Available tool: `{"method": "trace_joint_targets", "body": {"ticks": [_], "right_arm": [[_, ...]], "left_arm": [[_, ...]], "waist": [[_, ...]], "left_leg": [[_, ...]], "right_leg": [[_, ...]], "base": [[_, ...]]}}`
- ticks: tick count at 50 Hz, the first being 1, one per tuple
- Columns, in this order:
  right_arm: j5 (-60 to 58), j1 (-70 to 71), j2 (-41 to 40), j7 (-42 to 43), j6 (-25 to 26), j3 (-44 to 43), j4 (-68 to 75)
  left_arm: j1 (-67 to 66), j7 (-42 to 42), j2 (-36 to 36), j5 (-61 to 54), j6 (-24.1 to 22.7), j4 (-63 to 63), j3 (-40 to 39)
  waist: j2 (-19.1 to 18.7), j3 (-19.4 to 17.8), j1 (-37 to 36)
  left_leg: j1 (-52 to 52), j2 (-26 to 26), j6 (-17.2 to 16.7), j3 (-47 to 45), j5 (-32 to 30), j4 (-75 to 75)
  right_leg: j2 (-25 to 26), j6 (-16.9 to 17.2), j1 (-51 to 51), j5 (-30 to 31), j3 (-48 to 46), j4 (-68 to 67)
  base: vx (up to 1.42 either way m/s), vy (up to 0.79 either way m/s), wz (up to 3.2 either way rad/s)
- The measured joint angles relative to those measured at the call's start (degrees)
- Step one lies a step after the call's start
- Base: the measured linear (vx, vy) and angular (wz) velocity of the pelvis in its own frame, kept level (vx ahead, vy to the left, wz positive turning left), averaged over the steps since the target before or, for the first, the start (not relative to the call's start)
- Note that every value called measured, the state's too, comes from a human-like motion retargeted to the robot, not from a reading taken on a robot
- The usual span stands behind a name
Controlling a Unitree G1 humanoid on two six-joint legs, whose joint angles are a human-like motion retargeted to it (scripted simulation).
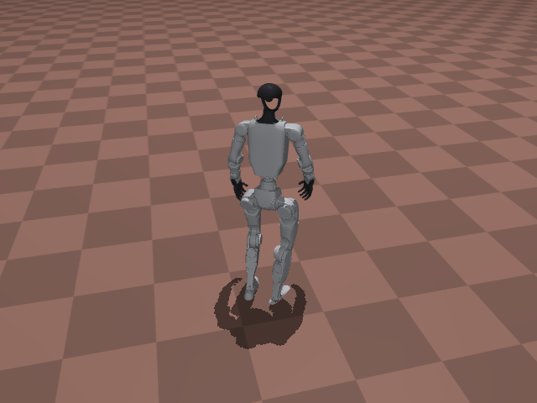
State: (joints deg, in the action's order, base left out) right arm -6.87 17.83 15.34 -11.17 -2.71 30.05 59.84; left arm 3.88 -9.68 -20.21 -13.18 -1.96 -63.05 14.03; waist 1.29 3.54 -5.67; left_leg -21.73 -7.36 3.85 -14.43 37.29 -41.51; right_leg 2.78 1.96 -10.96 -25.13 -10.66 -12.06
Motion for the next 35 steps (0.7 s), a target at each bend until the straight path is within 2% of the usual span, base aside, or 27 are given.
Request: {"method": "trace_joint_targets", "body": {"ticks": [5,10,12,15,17,20,22,25,29,35], "right_arm": [[-0.9,0.0,-1.6,-2.3,0.1,1.7,0.7],[-0.7,-0.9,-2.3,-3.2,-0.1,1.8,2.2],[-0.2,-1.8,-2.4,-3.2,-0.3,1.3,2.8],[1.2,-3.5,-2.0,-3.1,-0.8,0.5,3.5],[2.6,-4.6,-1.5,-3.2,-1.0,-0.5,3.7],[5.3,-6.7,-0.7,-3.2,-1.1,-2.4,3.9],[7.4,-7.9,-0.2,-3.3,-0.9,-4.0,4.1],[10.3,-9.9,0.5,-3.0,-0.6,-6.2,4.6],[12.5,-12.4,0.9,-2.1,-0.3,-8.6,5.8],[13.2,-12.7,0.5,-0.6,0.4,-10.4,7.6]], "left_arm": [[2.2,-1.1,0.2,-0.4,-0.5,1.5,1.5],[2.8,-1.6,0.9,-0.6,-1.0,1.7,2.2],[2.8,-1.5,1.4,-0.9,-1.1,1.3,2.5],[2.2,-1.9,2.2,-2.0,-1.0,0.2,3.1],[1.3,-2.5,2.9,-2.9,-0.8,-0.8,3.5],[-0.5,-3.6,3.8,-3.9,-0.2,-2.3,4.1],[-1.6,-4.6,4.2,-4.6,0.1,-3.1,4.3],[-3.1,-5.9,4.9,-5.2,0.0,-4.0,4.6],[-3.3,-6.4,4.9,-5.8,-0.7,-4.3,5.2],[-2.0,-4.4,4.4,-7.0,-1.8,-4.5,4.3]], "waist": [[1.0,0.4,1.5],[2.8,-0.2,3.1],[3.8,-0.9,4.1],[6.0,-2.5,6.2],[7.7,-3.3,8.3],[9.4,-3.7,12.0],[9.0,-3.2,14.1],[6.9,-2.7,16.1],[5.2,-2.3,16.4],[5.1,-1.1,14.9]], "left_leg": [[4.1,2.5,0.4,-1.2,-0.5,8.3],[7.7,5.6,0.8,-2.0,-1.8,14.4],[9.5,7.3,1.1,-2.2,-2.4,16.6],[12.7,11.1,1.5,-2.7,-3.5,20.5],[14.9,14.2,1.6,-2.7,-4.7,23.9],[17.9,17.9,1.3,-1.6,-7.1,29.6],[20.3,18.8,1.0,-0.4,-9.8,35.8],[23.8,17.9,0.2,0.7,-13.0,43.7],[23.8,16.1,-0.4,1.3,-11.9,43.9],[26.2,15.6,-0.7,2.1,-9.4,41.6]], "right_leg": [[-1.5,1.0,0.8,0.8,-0.4,1.0],[-4.4,1.6,-1.1,-2.3,-0.7,-5.0],[-6.6,1.5,-3.6,-5.2,-0.6,-12.3],[-12.1,1.3,-10.1,-8.5,-1.0,-30.1],[-16.2,1.5,-15.1,-7.3,-0.6,-41.8],[-18.6,2.2,-22.2,-6.9,1.9,-50.6],[-17.7,3.2,-26.3,-5.6,2.8,-49.2],[-14.6,4.9,-30.2,-1.8,3.1,-40.1],[-11.1,7.1,-32.1,3.3,4.2,-23.7],[-10.4,7.5,-31.6,7.9,6.3,-19.1]], "base": [[-0.01,0.1,0.04],[0.0,0.1,0.08],[0.02,0.09,0.19],[0.04,0.07,0.26],[0.07,0.07,0.4],[0.12,0.06,0.58],[0.19,0.06,0.56],[0.23,0.04,0.36],[0.29,0.01,0.18],[0.37,-0.08,0.22]]}}
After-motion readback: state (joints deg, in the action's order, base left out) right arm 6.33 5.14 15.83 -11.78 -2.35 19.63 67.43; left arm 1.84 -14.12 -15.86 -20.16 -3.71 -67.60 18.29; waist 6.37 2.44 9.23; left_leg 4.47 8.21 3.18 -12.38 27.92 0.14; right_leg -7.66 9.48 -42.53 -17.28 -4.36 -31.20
